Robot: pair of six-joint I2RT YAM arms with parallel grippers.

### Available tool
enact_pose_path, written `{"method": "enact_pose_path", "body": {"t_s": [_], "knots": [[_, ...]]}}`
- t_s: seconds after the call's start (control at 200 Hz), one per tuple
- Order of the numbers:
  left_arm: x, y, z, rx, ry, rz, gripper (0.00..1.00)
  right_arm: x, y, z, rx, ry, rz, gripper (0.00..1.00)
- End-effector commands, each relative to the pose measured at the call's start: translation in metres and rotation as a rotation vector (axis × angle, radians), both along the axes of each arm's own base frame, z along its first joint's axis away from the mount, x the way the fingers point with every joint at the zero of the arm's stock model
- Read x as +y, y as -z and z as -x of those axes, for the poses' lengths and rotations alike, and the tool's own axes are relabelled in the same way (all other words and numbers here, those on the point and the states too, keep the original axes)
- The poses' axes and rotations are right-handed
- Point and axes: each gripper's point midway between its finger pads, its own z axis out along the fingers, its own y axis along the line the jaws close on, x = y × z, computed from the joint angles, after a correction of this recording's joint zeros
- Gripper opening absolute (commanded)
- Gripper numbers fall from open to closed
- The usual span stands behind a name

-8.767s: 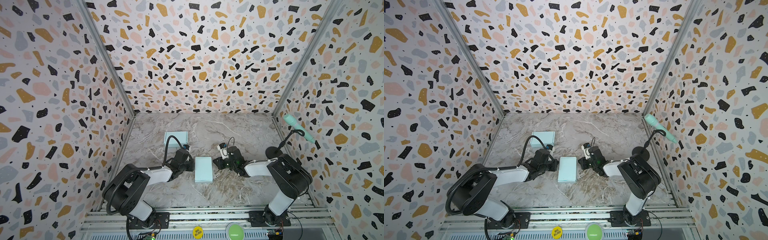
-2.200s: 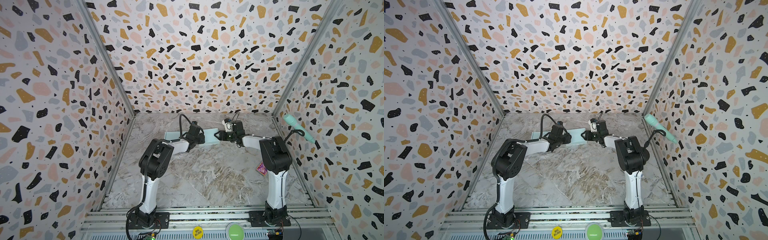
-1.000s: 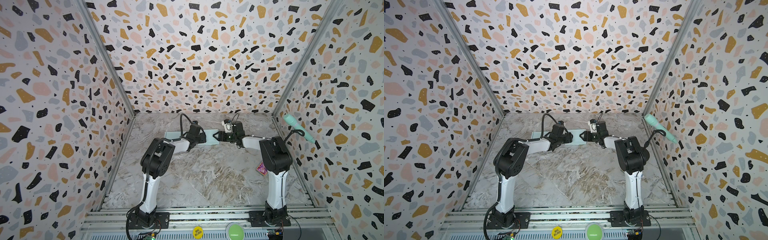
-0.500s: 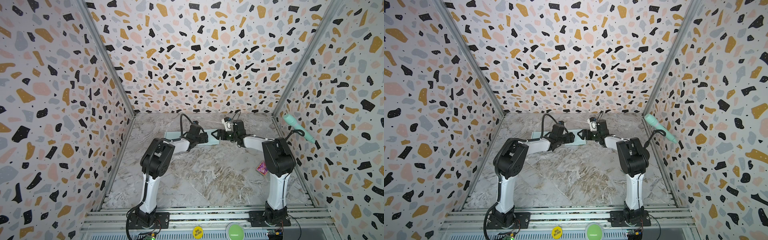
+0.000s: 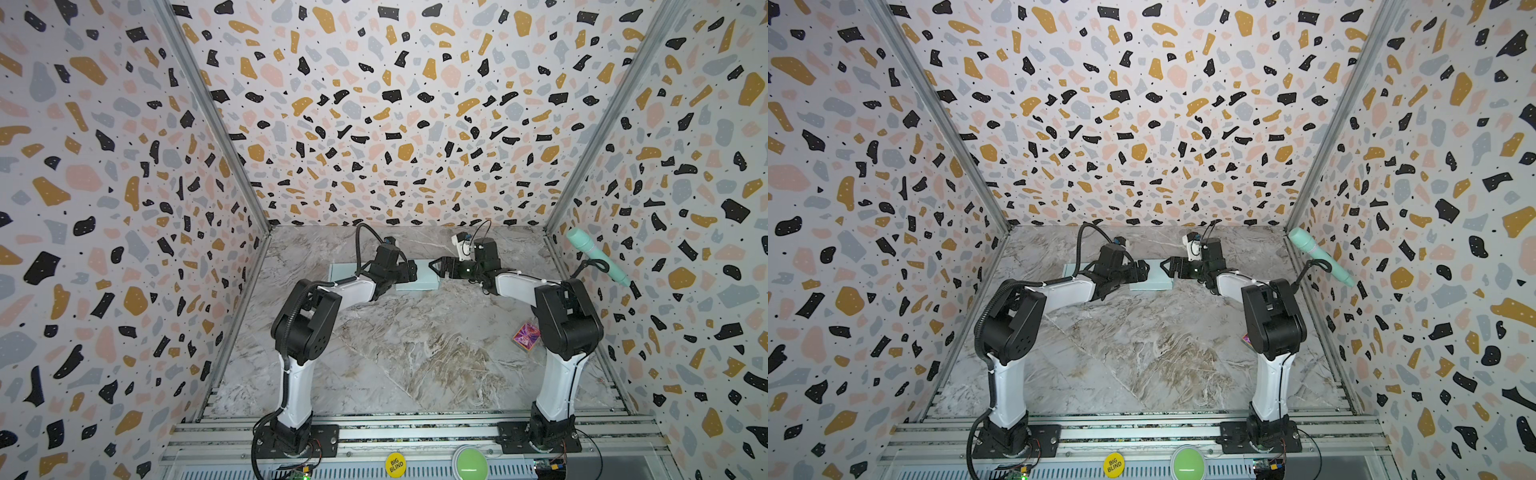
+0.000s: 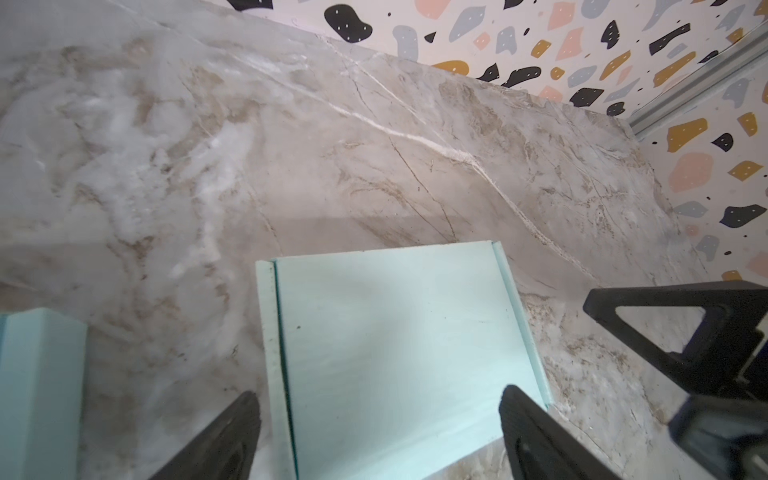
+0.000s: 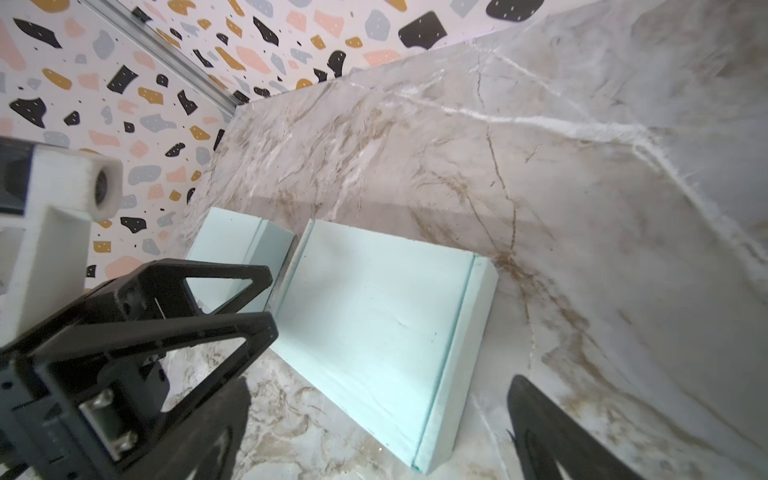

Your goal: Fold the paper box

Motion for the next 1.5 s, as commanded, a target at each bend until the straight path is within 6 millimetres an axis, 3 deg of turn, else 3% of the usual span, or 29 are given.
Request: {"method": "enact_pose_path", "body": {"t_s": [0.0, 0.23, 0.431, 0.566, 0.826, 0.916, 1.101, 1.237, 1.342, 1.492], "knots": [[0.016, -0.023, 0.009, -0.036, -0.005, -0.031, 0.93, -0.003, -0.026, 0.011, -0.045, -0.001, 0.000, 0.99], [0.067, -0.063, 0.044, -0.097, -0.075, -0.148, 0.96, -0.017, -0.046, 0.042, -0.118, 0.012, 0.007, 0.99], [0.127, -0.091, 0.087, -0.159, -0.207, -0.286, 1.00, -0.036, -0.043, 0.080, -0.156, 0.039, 0.057, 0.99], [0.165, -0.098, 0.117, -0.181, -0.297, -0.362, 1.00, -0.051, -0.048, 0.103, -0.205, 0.072, 0.090, 0.99], [0.212, -0.124, 0.171, -0.378, -0.434, -0.268, 1.00, -0.092, -0.066, 0.138, -0.347, 0.227, 0.147, 0.99], [0.238, -0.119, 0.189, -0.416, -0.569, -0.205, 1.00, -0.107, -0.072, 0.150, -0.404, 0.293, 0.156, 0.99], [0.281, -0.088, 0.215, -0.426, -0.805, -0.183, 1.00, -0.128, -0.093, 0.175, -0.572, 0.381, 0.123, 0.99], [0.294, -0.087, 0.221, -0.440, -0.841, -0.277, 1.00, -0.157, -0.099, 0.183, -0.623, 0.538, 0.135, 0.99], [0.301, -0.090, 0.224, -0.457, -0.845, -0.374, 1.00, -0.180, -0.088, 0.182, -0.608, 0.643, 0.213, 0.99], [0.310, -0.085, 0.229, -0.463, -0.873, -0.449, 1.00, -0.177, -0.075, 0.185, -0.641, 0.579, 0.319, 0.99]]}}
